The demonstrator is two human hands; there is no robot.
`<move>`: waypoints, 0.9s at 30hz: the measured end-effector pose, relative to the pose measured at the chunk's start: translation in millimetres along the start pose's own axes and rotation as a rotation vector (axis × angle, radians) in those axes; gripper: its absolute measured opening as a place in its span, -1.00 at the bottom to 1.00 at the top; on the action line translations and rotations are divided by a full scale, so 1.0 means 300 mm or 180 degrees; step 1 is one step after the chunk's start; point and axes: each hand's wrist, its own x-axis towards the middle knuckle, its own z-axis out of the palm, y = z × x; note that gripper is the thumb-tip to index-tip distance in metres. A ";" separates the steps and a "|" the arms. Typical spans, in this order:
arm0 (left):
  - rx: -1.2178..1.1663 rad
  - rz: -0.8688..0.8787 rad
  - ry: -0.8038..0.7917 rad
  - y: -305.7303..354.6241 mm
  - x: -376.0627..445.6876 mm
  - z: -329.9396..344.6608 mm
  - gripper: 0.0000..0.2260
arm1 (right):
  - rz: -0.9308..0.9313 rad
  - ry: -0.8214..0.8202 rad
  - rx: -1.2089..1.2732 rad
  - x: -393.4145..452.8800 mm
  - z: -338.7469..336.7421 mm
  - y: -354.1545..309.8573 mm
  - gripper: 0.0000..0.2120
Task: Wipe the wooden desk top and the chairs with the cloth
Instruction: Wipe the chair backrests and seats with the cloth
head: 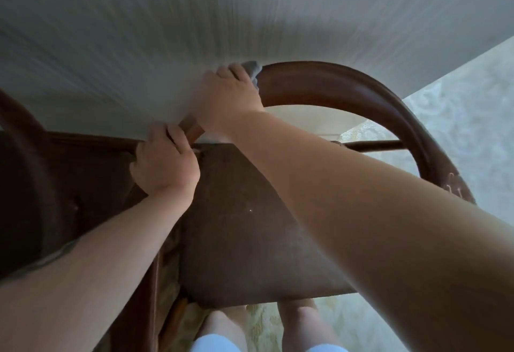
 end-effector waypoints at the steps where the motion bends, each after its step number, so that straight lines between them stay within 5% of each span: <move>1: -0.0073 0.0106 -0.0167 -0.005 0.006 -0.015 -0.63 | 0.0069 0.0121 0.0062 -0.005 -0.003 0.035 -0.61; 5: -0.0615 0.0766 -0.0895 0.054 0.084 -0.048 -0.63 | 0.1316 0.0489 0.0053 -0.016 -0.018 0.216 -0.56; 8: -0.0375 0.1520 -0.0942 0.168 0.144 -0.025 -0.64 | 0.1948 0.0271 -0.0020 0.000 -0.032 0.217 -0.54; 11: 0.0132 0.1454 -0.0434 0.219 0.162 0.020 -0.75 | 0.1407 0.0144 -0.0011 0.038 -0.018 0.131 -0.61; 16: 0.0468 0.1411 -0.0244 0.216 0.163 0.027 -0.66 | 0.0814 0.0765 -0.0057 0.026 0.023 0.160 -0.64; 23: 0.0175 0.1639 -0.0110 0.201 0.160 0.038 -0.55 | 0.2048 0.1192 -0.0018 -0.064 0.013 0.368 -0.54; 27: 0.0159 0.1673 -0.0097 0.204 0.160 0.037 -0.55 | 0.1534 0.0707 -0.0088 0.012 -0.015 0.288 -0.57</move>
